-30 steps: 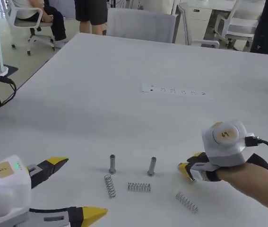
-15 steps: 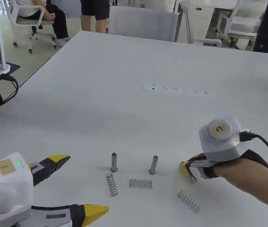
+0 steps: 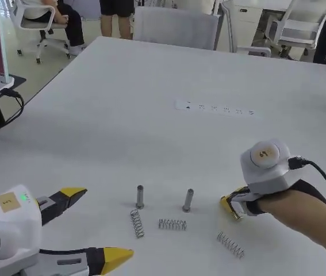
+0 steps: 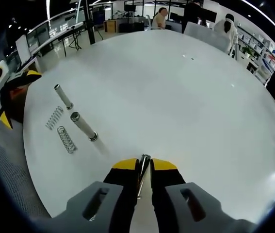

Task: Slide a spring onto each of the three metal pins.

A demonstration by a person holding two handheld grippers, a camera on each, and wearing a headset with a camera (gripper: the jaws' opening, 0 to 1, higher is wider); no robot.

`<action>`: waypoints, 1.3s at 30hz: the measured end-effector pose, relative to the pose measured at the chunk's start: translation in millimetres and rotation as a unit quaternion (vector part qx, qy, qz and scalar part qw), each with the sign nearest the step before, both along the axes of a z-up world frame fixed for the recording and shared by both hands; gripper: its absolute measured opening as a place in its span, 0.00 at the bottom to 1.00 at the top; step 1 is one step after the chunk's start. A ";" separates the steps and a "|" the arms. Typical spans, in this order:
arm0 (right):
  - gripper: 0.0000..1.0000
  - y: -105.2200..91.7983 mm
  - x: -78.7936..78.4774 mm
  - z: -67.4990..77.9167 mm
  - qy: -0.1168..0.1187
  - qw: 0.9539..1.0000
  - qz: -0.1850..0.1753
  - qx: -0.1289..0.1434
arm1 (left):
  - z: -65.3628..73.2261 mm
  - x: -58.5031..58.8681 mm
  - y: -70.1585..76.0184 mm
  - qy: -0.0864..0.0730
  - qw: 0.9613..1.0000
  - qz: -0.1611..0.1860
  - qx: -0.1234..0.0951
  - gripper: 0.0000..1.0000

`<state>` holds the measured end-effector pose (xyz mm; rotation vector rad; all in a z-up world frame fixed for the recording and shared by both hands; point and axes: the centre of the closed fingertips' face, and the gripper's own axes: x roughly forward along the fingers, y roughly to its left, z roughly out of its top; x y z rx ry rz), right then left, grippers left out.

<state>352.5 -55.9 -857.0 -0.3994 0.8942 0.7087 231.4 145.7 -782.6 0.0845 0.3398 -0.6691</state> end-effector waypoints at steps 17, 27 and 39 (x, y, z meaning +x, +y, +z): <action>0.06 0.1 0.0 -3.4 0.014 1.000 -0.009 -0.011 | -0.5 -0.5 -0.1 0.000 1.000 0.000 0.000 0.83; 0.05 0.0 -1.0 -1.8 0.016 1.000 -0.026 -0.002 | 0.7 -0.4 0.2 -0.001 1.000 -0.001 -0.002 0.82; 0.05 0.3 -5.9 15.5 0.000 1.000 -0.025 0.017 | 1.9 -1.7 -1.5 -0.001 1.000 -0.003 -0.002 0.82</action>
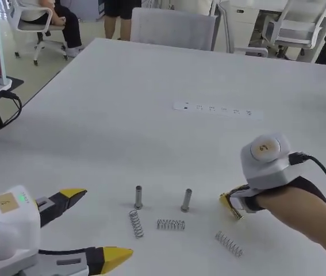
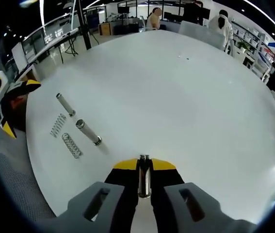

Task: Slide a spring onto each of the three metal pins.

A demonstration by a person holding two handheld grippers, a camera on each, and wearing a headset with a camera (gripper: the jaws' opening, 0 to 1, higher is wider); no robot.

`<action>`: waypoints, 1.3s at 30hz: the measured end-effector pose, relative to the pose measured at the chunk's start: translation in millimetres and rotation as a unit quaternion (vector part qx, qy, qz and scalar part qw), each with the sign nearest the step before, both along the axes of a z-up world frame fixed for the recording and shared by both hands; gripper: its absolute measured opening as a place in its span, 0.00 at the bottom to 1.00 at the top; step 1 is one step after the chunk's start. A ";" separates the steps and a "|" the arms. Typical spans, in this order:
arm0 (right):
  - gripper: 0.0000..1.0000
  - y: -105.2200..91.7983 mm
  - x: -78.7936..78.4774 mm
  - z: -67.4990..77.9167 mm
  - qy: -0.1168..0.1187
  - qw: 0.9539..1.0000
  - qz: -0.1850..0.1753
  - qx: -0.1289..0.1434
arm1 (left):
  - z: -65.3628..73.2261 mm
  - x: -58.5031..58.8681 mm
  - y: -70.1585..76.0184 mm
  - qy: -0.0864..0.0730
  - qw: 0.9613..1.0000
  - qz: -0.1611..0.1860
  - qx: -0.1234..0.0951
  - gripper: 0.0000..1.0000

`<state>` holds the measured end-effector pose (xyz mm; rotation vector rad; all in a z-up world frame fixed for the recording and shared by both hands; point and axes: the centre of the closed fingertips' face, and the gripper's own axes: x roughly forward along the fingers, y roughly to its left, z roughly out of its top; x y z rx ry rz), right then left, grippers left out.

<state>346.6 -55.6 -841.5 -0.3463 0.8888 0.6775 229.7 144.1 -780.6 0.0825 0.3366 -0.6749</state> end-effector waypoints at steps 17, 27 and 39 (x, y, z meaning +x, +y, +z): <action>0.05 -7.2 -10.0 17.2 -0.031 0.999 -0.004 0.026 | 3.7 -0.8 -5.1 -0.002 1.000 -0.006 0.000 0.81; 0.05 -6.9 -13.9 23.0 -0.055 0.998 0.000 0.044 | 3.1 -0.4 -4.4 -0.002 1.000 -0.008 0.004 0.81; 0.04 -7.6 -19.5 27.3 -0.074 0.995 0.006 0.062 | 3.2 -0.6 -5.8 -0.002 1.000 -0.010 0.004 0.81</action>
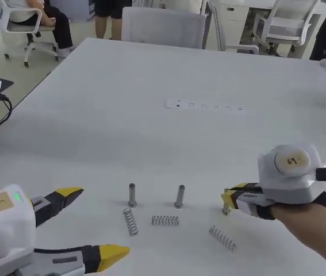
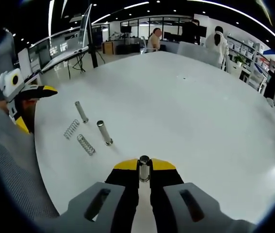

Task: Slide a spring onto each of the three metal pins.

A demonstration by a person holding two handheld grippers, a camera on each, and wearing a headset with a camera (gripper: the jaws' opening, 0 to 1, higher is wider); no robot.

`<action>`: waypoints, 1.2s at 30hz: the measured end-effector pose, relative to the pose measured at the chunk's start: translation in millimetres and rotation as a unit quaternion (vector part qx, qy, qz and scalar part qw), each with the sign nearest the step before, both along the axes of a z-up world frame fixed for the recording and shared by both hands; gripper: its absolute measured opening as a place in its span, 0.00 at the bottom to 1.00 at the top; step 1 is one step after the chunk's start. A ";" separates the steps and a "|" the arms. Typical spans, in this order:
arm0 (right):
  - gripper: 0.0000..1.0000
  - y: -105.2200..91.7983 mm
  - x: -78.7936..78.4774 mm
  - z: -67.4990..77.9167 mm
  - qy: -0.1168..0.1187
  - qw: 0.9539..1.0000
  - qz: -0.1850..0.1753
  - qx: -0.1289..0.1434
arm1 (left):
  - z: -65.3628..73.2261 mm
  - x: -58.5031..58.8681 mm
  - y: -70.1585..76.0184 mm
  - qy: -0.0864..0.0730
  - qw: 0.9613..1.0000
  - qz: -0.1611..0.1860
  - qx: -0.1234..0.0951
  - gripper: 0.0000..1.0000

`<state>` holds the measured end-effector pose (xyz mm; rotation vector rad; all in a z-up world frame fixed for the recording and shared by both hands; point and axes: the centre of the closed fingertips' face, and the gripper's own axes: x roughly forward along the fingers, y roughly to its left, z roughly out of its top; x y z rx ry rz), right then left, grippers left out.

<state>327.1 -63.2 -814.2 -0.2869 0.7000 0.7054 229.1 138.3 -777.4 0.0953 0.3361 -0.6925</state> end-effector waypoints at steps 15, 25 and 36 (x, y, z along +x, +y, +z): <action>0.04 6.1 -0.5 2.1 -0.016 1.000 0.011 0.012 | -0.9 1.1 1.2 0.002 1.000 0.000 -0.001 0.81; 0.05 9.7 1.2 2.6 -0.027 0.999 0.017 0.021 | -0.6 1.6 1.7 0.001 1.000 0.001 -0.002 0.81; 0.05 6.5 -1.3 0.0 -0.023 0.999 0.019 0.017 | -0.3 1.2 1.1 -0.001 1.000 0.000 -0.004 0.81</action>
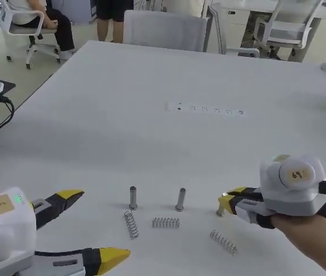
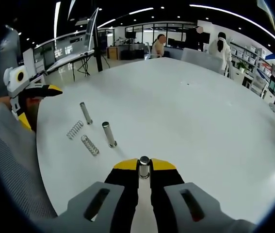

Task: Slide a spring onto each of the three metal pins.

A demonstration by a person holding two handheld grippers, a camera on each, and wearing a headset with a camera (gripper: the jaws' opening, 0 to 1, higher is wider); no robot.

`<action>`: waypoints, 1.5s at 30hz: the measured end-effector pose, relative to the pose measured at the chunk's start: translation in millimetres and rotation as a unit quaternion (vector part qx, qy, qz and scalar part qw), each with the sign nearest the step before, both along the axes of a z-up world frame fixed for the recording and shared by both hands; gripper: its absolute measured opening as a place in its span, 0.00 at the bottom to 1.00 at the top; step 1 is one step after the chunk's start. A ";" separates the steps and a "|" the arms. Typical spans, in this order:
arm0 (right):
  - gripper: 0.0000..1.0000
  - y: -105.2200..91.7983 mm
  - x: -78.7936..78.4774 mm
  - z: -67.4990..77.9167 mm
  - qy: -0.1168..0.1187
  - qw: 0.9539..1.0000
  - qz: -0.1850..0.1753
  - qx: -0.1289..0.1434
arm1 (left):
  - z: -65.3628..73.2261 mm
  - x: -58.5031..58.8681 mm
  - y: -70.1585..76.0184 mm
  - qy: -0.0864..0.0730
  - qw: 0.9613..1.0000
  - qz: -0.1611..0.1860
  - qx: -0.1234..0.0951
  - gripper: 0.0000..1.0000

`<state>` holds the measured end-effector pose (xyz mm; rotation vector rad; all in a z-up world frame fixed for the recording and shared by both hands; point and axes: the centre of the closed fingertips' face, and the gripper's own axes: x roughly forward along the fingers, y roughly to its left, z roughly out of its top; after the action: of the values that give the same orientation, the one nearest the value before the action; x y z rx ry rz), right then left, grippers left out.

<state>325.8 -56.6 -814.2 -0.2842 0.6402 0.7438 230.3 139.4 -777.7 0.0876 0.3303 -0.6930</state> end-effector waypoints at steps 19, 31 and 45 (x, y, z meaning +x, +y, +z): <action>0.14 -1.4 -2.3 2.2 -0.004 1.000 0.006 -0.009 | 1.2 -1.5 -0.9 -0.001 1.000 -0.001 0.002 0.81; 0.13 -24.6 -13.5 8.3 0.010 1.000 -0.017 -0.018 | 1.8 -1.7 -3.3 0.000 1.000 -0.002 0.000 0.81; 0.11 5.8 -56.1 -9.6 0.089 0.992 0.059 -0.059 | 2.2 -1.1 -3.6 -0.001 1.000 -0.003 0.000 0.81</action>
<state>269.6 -50.9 -823.8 -0.3693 0.8447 0.8522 229.2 135.8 -775.5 0.0904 0.3279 -0.6991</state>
